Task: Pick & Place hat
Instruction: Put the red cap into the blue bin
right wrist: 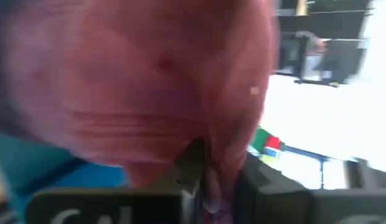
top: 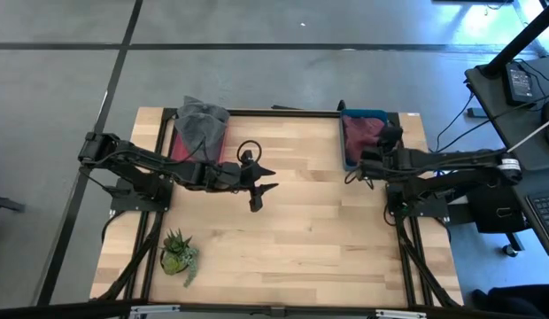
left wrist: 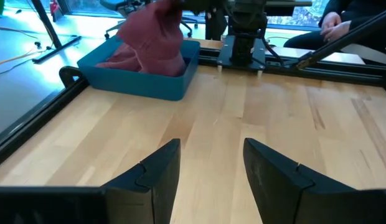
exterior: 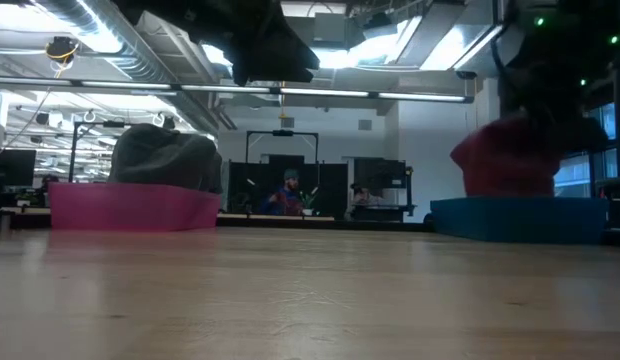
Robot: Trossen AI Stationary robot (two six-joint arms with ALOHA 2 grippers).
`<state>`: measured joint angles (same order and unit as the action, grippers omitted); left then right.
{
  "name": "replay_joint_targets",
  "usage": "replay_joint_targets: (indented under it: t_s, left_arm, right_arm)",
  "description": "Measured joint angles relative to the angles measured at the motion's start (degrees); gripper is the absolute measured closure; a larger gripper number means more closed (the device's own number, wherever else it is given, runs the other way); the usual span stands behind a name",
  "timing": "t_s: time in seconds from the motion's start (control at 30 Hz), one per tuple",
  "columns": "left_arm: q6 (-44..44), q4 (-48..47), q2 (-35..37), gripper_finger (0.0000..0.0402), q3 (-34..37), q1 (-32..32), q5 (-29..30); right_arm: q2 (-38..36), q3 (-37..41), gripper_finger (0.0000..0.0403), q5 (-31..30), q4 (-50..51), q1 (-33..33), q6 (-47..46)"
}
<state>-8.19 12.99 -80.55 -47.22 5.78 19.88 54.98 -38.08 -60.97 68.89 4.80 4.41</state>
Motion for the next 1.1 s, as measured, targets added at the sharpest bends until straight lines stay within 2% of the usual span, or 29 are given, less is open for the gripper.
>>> replay_joint_targets:
  t_s: [0.13, 0.4, 0.57, 0.7, 0.97, 1.03, 1.1]
  left_arm:
    - [0.0, 0.0, 0.0, 0.0229, 0.0, 0.0, 0.0]
    - [0.0, 0.0, 0.0, 0.0228, 0.0, 0.0, 0.0]
    - [0.0, 0.0, 0.0, 0.023, 0.0, 0.0, 0.0]
    - [0.0, 0.0, 0.0, 0.0227, 0.0, 0.0, 0.0]
    - [0.0, 0.0, 0.0, 0.0229, 0.0, 0.0, 0.0]
    - [0.0, 0.0, 0.0, 0.023, 0.0, 0.0, 0.2]
    - [0.0, 0.0, 0.0, 0.023, 0.0, 0.0, 0.2]
  right_arm:
    - [0.0, 2.7, 0.0317, 4.4, -8.3, 2.1, 2.2]
    - [-0.1, 0.9, 0.0218, 14.5, -14.1, 12.2, 3.4]
    - [-0.1, 0.8, 0.0177, 14.7, -19.7, 18.0, 3.4]
    - [-0.1, 0.8, 0.0165, 15.2, -22.1, 21.0, 1.8]
    - [-0.1, -0.8, 0.0166, 18.6, -22.3, 24.7, 1.6]
    - [-0.1, -2.5, 0.0166, 22.1, -22.4, 26.3, 1.3]
    - [-0.1, -4.4, 0.0166, 27.9, -22.4, 28.1, 0.0]
